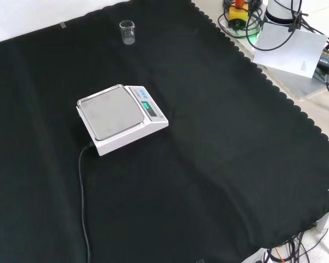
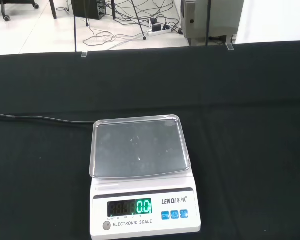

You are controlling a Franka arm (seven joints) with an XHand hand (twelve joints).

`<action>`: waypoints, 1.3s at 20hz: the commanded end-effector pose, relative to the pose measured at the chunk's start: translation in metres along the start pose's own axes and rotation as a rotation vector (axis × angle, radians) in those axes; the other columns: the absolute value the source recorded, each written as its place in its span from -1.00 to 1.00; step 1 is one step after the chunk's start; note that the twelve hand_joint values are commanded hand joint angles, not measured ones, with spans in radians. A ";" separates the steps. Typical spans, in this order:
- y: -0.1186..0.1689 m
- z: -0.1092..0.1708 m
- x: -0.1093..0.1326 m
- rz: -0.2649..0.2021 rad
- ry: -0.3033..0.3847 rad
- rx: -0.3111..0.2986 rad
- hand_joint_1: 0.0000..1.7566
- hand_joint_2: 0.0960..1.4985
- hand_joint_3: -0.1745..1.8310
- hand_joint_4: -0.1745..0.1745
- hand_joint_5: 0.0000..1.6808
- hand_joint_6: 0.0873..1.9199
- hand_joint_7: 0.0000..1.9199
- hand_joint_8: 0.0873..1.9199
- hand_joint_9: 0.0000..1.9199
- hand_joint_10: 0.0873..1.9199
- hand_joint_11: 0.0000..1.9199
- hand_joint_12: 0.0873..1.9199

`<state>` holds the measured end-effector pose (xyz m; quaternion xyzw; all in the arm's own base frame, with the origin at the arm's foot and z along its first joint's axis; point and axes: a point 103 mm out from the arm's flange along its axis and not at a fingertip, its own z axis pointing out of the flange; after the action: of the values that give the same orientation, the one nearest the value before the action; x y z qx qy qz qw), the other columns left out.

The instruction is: Pick up the beaker.

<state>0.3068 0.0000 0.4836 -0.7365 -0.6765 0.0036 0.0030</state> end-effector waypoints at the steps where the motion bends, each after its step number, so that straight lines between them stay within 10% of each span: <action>1: 0.002 0.003 -0.003 0.001 -0.009 -0.008 -0.20 0.35 -0.88 -0.19 -0.35 -0.63 -0.45 -0.42 -0.32 -0.44 -0.71 0.36; 5: 0.008 0.016 -0.022 0.012 -0.006 0.005 -0.28 0.36 -0.89 -0.11 -0.44 -0.69 -0.56 -0.41 -0.50 -0.29 -0.97 0.54; 26: 0.049 0.119 -0.147 0.103 0.108 0.098 -0.28 0.37 -0.91 -0.13 -0.42 -0.68 -0.56 -0.40 -0.52 -0.26 -0.99 0.55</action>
<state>0.3381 -0.1132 0.3961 -0.7620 -0.6442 0.0204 0.0632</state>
